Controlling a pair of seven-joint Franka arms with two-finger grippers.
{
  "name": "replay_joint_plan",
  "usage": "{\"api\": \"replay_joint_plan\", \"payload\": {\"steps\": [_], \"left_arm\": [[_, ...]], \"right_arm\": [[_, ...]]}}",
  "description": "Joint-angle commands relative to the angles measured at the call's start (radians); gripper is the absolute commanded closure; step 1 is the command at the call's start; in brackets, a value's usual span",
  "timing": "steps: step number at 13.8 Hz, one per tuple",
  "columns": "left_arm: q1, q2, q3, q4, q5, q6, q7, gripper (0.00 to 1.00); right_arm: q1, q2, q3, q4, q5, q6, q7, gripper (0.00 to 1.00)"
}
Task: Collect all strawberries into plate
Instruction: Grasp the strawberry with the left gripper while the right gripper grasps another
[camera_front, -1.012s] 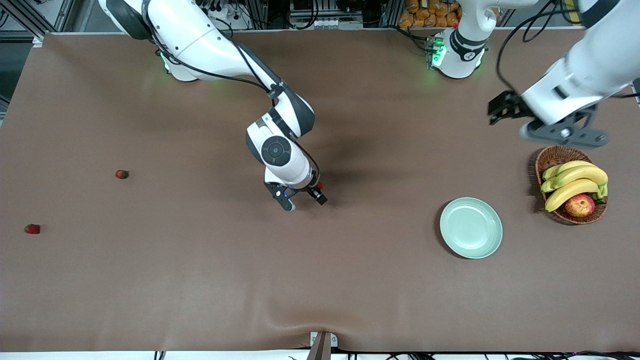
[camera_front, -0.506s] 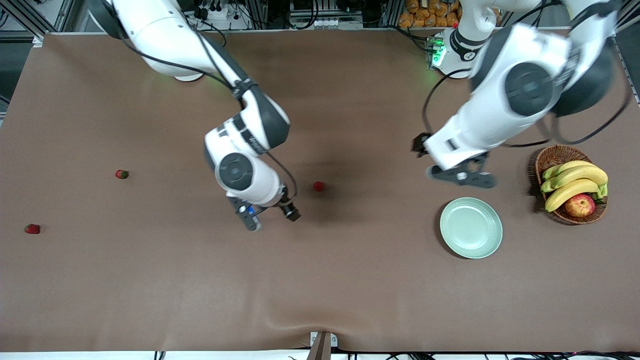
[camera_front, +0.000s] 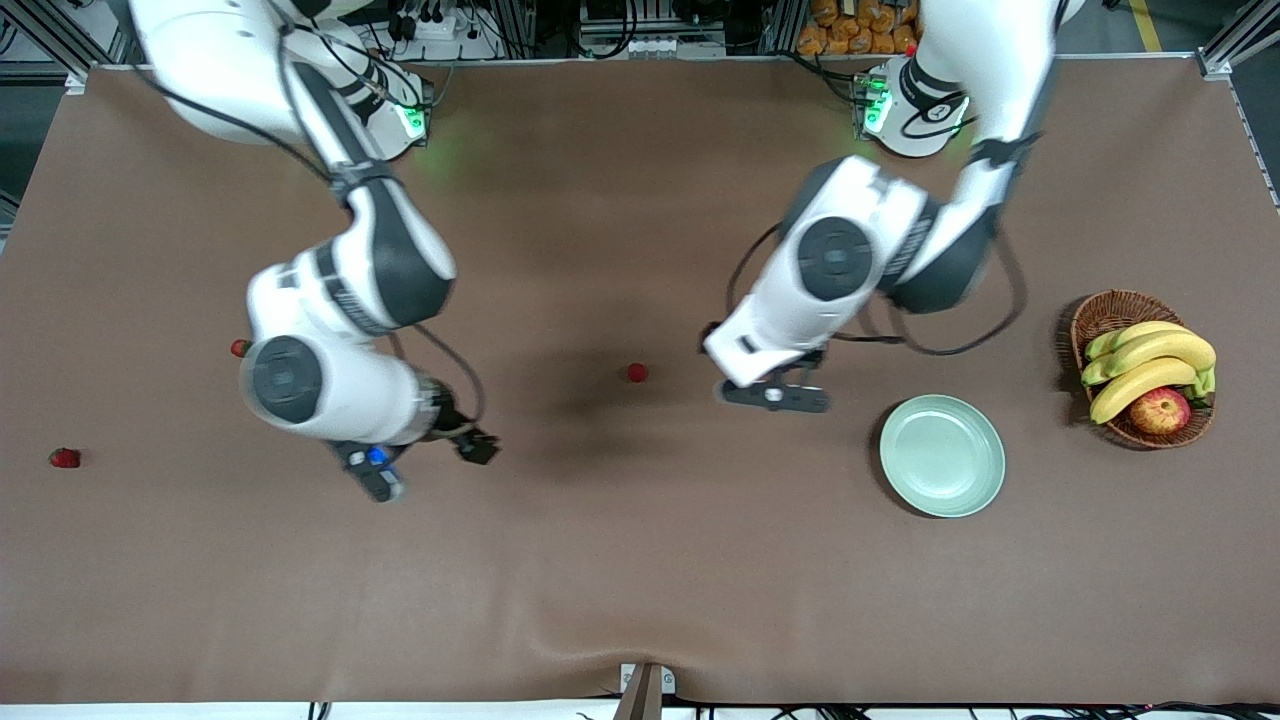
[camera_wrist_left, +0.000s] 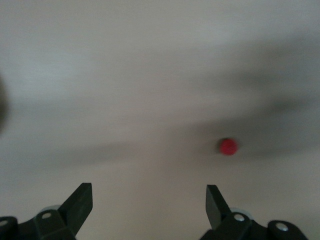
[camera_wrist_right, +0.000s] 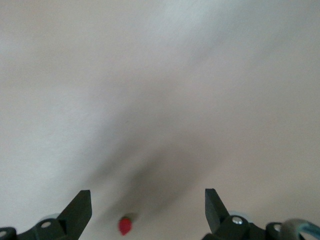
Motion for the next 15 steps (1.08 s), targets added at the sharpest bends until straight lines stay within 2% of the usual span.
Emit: {"api": "replay_joint_plan", "payload": {"steps": [1,5,8,11,15], "left_arm": [[-0.065,0.075,0.013,0.035,-0.007,0.107,-0.098,0.00],[-0.149,0.161,0.021,0.035,0.029,0.254,-0.187,0.00],[-0.197,0.227,0.022,0.037,0.105,0.355,-0.238,0.00],[-0.218,0.276,0.022,0.037,0.190,0.401,-0.303,0.00],[-0.226,0.306,0.022,0.037,0.221,0.429,-0.316,0.00]], "right_arm": [[-0.105,-0.034,0.017,-0.046,-0.008,-0.036,-0.168,0.00],[-0.254,-0.109,0.014,-0.200,-0.020,-0.007,-0.480,0.00],[-0.281,-0.159,0.012,-0.324,-0.117,0.054,-0.592,0.00],[-0.348,-0.221,0.011,-0.483,-0.142,0.180,-0.737,0.00],[-0.480,-0.303,0.011,-0.695,-0.143,0.349,-0.940,0.00]]}}
